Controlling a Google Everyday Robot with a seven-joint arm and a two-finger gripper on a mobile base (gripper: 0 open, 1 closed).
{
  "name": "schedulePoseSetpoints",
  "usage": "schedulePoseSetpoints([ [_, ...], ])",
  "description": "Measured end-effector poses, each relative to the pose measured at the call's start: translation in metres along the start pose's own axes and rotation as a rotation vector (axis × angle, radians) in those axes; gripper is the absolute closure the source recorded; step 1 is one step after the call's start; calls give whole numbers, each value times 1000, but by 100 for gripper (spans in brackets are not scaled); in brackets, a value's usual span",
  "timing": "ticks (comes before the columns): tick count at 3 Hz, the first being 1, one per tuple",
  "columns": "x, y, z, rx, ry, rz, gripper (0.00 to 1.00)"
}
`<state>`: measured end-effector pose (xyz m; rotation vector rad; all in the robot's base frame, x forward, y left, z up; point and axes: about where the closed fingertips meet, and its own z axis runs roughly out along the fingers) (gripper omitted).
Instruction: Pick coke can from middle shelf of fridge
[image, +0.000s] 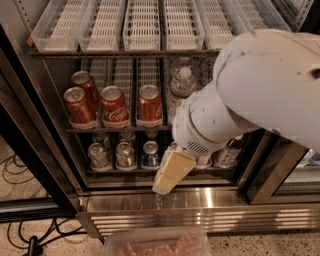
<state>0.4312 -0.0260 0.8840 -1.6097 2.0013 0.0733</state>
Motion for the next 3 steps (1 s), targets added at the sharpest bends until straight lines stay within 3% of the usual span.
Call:
schedulePoseSetpoints([
  [2, -4, 8, 9, 12, -34, 28, 0],
  [3, -16, 29, 33, 45, -97, 102, 0],
])
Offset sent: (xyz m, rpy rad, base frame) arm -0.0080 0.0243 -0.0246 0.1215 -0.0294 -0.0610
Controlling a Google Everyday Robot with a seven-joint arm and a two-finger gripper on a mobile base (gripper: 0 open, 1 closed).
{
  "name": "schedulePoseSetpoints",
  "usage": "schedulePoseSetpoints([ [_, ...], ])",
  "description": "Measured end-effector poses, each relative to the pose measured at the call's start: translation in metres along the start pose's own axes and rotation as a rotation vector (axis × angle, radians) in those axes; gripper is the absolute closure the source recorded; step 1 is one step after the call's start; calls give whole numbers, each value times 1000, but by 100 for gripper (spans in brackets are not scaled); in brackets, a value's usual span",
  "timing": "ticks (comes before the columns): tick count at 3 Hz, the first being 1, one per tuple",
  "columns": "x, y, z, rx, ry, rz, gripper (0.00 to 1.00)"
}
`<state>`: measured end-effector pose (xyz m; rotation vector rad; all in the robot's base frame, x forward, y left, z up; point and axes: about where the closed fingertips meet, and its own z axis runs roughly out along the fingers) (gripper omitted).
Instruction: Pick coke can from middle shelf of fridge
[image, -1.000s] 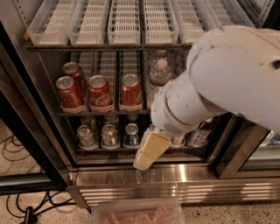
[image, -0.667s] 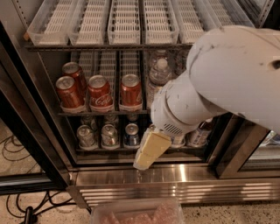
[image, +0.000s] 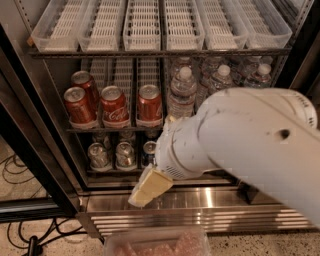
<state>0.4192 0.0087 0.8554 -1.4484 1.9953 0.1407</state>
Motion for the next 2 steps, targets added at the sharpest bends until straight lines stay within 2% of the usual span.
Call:
schedulePoseSetpoints([
  [1, -31, 5, 22, 29, -105, -1, 0],
  [2, -38, -1, 20, 57, -129, -1, 0],
])
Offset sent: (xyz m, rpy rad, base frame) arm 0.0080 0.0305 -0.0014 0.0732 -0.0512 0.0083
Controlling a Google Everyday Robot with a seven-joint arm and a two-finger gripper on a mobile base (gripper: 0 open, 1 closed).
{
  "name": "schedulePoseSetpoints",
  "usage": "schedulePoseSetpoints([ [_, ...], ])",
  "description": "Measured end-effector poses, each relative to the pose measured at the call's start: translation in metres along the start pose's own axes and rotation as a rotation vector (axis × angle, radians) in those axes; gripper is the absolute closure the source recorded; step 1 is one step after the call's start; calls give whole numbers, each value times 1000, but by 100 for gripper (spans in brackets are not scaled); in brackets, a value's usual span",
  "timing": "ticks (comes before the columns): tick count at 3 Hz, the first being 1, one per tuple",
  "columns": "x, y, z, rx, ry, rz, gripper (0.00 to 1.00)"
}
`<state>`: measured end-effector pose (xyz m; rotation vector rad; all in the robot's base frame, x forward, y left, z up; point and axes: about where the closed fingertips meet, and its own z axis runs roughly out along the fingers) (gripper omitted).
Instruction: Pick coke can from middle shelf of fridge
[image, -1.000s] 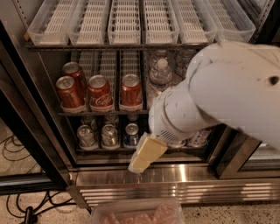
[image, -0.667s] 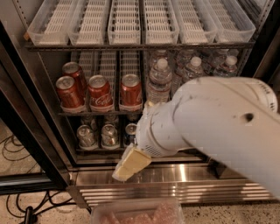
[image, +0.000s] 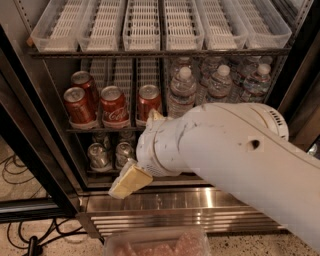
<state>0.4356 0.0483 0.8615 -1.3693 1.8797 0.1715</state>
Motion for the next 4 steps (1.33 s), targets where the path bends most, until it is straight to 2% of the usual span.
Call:
schedulePoseSetpoints([
  [1, 0, 1, 0, 8, 2, 1, 0],
  [2, 0, 16, 18, 5, -26, 51, 0],
  [3, -25, 18, 43, 53, -121, 94, 0],
  [4, -59, 6, 59, 105, -250, 123, 0],
])
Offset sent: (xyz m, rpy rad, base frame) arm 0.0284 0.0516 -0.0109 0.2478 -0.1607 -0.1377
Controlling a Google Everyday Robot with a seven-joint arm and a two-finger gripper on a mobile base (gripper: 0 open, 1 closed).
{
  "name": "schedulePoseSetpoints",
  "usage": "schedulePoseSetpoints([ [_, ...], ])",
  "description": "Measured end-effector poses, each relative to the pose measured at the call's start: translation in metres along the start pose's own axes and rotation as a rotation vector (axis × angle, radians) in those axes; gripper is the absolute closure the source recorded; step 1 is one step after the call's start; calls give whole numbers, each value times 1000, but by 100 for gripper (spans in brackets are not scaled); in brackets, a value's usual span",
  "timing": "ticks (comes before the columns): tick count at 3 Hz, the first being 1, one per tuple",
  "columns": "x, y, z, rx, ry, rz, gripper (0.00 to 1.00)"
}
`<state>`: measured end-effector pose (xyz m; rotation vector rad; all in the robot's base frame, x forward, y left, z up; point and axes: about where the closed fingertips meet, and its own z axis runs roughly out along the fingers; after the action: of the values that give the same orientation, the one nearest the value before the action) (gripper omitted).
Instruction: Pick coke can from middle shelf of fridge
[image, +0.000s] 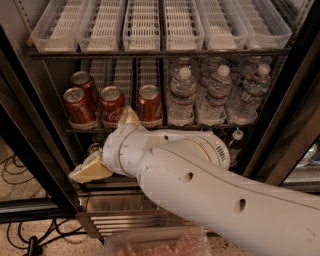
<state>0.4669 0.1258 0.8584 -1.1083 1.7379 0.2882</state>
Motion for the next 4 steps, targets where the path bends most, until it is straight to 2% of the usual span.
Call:
schedulePoseSetpoints([
  [1, -13, -8, 0, 33, -47, 0, 0],
  [2, -13, -8, 0, 33, -47, 0, 0],
  [3, -21, -3, 9, 43, -109, 28, 0],
  [4, -25, 1, 30, 61, -203, 85, 0],
])
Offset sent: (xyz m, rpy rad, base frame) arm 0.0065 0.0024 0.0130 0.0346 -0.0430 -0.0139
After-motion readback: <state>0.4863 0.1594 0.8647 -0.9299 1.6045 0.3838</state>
